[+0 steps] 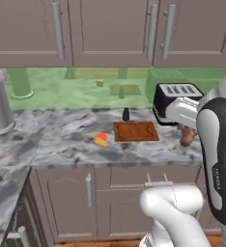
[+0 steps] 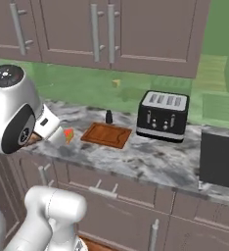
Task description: Retrieve the reheated potato from the microwave, then place the potato, cheese, and condiment on the cutting board.
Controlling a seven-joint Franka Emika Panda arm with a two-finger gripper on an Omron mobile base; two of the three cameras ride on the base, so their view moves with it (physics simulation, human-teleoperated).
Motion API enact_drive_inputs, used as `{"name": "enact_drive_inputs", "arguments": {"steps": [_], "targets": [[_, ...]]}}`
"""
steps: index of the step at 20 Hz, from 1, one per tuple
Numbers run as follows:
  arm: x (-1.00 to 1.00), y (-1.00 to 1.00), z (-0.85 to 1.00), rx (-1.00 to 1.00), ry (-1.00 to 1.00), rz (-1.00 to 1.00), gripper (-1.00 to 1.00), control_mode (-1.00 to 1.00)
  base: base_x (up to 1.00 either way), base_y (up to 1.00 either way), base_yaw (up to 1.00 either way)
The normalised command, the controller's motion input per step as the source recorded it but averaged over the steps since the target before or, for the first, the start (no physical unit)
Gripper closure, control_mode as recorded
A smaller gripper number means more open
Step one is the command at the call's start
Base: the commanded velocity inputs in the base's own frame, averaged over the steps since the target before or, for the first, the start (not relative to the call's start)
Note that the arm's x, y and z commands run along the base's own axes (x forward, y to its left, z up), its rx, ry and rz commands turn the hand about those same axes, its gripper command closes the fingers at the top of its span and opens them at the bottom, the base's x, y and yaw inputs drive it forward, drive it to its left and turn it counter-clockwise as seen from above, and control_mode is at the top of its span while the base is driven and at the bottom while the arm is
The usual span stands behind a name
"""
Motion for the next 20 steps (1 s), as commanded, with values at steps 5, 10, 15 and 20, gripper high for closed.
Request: {"name": "enact_drive_inputs", "arguments": {"steps": [5, 10, 15, 20], "targets": [[0.00, 0.00, 0.00, 0.00, 0.00, 0.00, 1.00, 1.00, 0.79, 0.00, -0.21], [0.00, 0.00, 0.00, 0.00, 0.00, 0.00, 1.00, 1.00, 0.93, 0.02, -0.07], [0.00, 0.00, 0.00, 0.00, 0.00, 0.00, 1.00, 1.00, 0.86, 0.00, -0.01], [0.21, 0.01, -0.16, 0.00, 0.07, 0.00, 1.00, -1.00, 0.34, 0.00, 0.00]]}}
